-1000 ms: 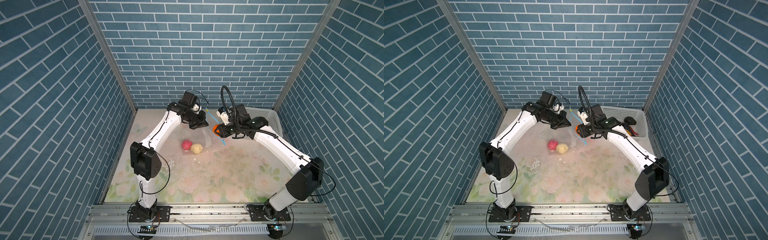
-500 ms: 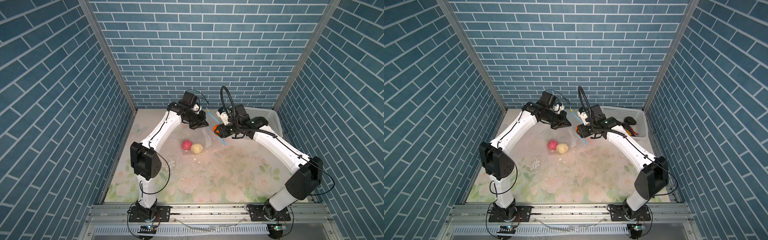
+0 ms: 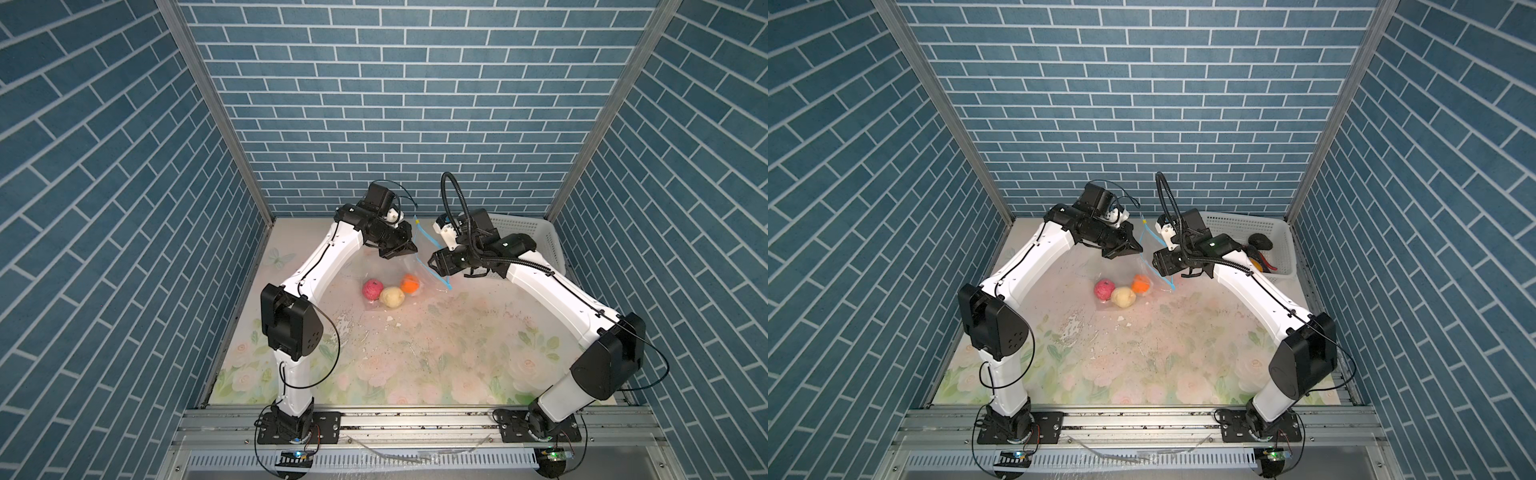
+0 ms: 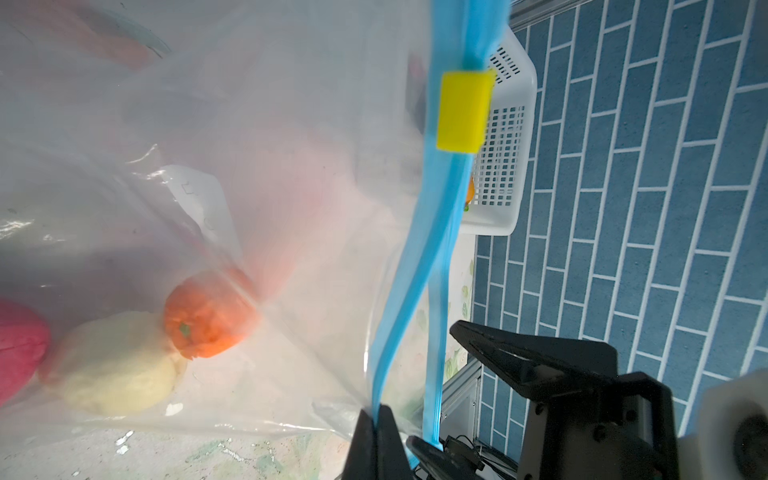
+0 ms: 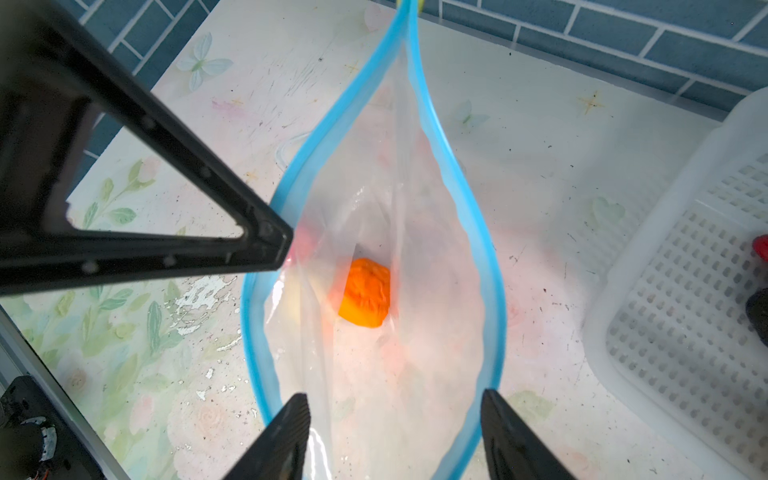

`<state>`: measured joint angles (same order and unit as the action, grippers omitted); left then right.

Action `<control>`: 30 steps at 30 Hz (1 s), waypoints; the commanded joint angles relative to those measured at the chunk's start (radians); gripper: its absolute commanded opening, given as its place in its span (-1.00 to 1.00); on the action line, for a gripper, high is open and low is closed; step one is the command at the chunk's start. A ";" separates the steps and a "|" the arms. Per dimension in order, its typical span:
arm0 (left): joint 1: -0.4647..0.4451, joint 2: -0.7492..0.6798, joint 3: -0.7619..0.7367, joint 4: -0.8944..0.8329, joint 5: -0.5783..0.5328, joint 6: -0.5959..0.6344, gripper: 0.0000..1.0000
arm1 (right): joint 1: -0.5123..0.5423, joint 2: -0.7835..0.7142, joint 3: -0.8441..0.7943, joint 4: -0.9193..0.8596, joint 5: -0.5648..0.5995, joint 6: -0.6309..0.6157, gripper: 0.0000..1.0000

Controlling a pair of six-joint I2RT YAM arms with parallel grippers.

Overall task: Place the food in the zip-top bag and seal the zipper
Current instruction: 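Lower the orange into the bag and open right gripper, then move right gripper back over the basket toward the avocados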

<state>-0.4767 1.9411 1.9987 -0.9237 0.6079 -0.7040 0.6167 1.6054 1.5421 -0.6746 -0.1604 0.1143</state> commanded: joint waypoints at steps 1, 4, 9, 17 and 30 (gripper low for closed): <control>-0.007 -0.030 0.020 -0.006 0.003 0.000 -1.00 | 0.002 0.003 0.005 -0.013 0.011 -0.030 0.34; -0.007 -0.028 0.018 -0.004 0.003 0.001 -1.00 | 0.002 -0.005 0.013 -0.021 0.011 -0.030 0.34; -0.008 -0.028 0.017 -0.003 0.003 0.000 -1.00 | -0.014 -0.053 0.031 -0.042 0.064 -0.052 0.35; -0.015 -0.026 0.012 0.008 0.006 0.000 -1.00 | -0.149 -0.061 0.059 -0.065 0.130 -0.065 0.36; -0.026 0.001 0.048 -0.006 0.016 0.003 -1.00 | -0.360 0.177 0.209 -0.119 0.274 -0.032 0.49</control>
<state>-0.4980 1.9415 2.0174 -0.9226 0.6147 -0.7044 0.2867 1.7187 1.6989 -0.7490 0.0597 0.0883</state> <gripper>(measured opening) 0.044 0.739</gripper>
